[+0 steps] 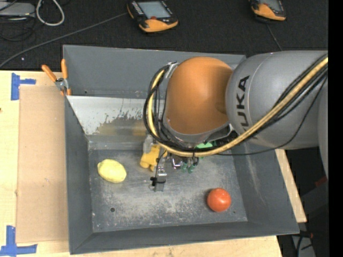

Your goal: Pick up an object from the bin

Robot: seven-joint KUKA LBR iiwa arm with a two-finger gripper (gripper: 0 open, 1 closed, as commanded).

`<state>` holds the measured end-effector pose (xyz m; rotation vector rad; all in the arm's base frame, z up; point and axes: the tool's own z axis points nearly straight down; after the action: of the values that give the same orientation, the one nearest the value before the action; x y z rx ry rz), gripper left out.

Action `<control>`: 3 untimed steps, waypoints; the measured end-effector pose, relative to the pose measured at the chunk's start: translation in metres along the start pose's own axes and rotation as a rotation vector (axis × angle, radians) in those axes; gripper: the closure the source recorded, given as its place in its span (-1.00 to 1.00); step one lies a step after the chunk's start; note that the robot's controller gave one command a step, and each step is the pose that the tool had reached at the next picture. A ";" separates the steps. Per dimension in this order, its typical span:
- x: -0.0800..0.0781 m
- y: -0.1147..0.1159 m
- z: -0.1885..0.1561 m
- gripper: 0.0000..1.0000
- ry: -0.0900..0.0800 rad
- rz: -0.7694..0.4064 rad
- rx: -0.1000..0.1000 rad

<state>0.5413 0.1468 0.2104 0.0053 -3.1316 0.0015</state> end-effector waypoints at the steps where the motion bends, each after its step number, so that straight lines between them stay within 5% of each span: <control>1: -0.002 -0.001 -0.005 -1.00 -0.009 0.005 -0.001; 2: -0.025 0.026 0.063 -1.00 -0.010 0.093 -0.003; 3: -0.035 0.070 0.062 -1.00 -0.018 0.114 -0.007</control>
Offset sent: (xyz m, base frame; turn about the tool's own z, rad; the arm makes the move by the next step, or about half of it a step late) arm 0.0450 0.0541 -0.1404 0.1883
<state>0.5753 0.2172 0.1479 -0.1741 -3.1450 -0.0079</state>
